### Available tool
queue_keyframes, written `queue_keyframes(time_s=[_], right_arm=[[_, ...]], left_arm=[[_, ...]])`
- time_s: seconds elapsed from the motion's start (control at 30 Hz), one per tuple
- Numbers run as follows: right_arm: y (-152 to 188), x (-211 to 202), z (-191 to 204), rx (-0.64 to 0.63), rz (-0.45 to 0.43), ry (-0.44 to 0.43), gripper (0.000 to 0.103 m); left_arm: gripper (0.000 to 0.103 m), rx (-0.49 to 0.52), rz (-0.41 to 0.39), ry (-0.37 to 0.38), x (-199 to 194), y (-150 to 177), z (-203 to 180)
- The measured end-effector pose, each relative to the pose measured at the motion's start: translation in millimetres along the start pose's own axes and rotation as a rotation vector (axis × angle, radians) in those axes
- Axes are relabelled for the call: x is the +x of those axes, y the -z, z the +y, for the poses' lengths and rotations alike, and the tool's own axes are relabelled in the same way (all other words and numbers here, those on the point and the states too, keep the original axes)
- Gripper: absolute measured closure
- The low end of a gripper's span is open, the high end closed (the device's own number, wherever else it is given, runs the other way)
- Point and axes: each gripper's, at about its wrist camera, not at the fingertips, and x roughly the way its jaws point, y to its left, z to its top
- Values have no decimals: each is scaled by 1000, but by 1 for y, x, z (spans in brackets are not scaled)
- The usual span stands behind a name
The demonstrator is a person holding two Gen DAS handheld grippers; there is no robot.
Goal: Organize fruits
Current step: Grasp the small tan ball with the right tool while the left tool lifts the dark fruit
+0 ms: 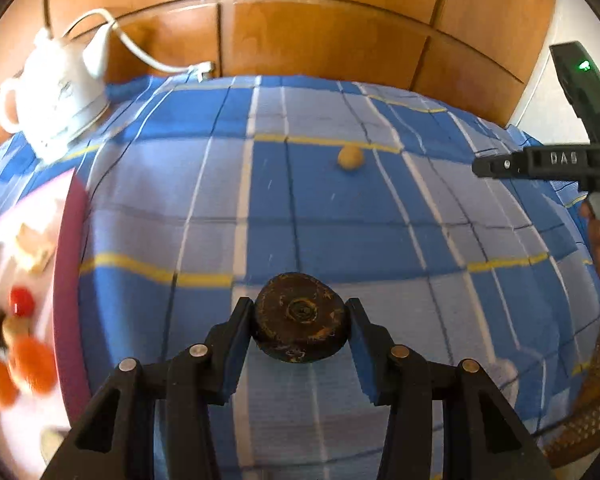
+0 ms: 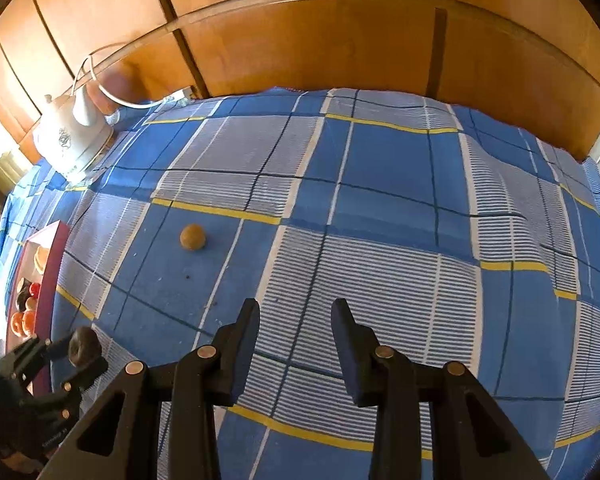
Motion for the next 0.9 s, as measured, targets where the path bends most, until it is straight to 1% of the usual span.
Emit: queue_keyframes(time_s=[0.07,0.27,0.4,0.5,0.67,0.9], right_arm=[[2,3,6,-11,9,-19,66],[5,12,29,-67,47,-82,66],[-4,18,49,-113,43,-97,66],[-19,27,64,-136,35,-105,66],[-40,53,84,-180,47,-79,66],[-56,87,93,-189,88,-26,66]], left_arm=[[56,-6,7,-4,1,8,4],[56,6,-9,5,0,13,5],[56,7,-15,10,1,13,6],[56,8,-18,12,1,14,6],[56,7,-20,17,1,14,6],[56,6,-24,21,2,15,6]])
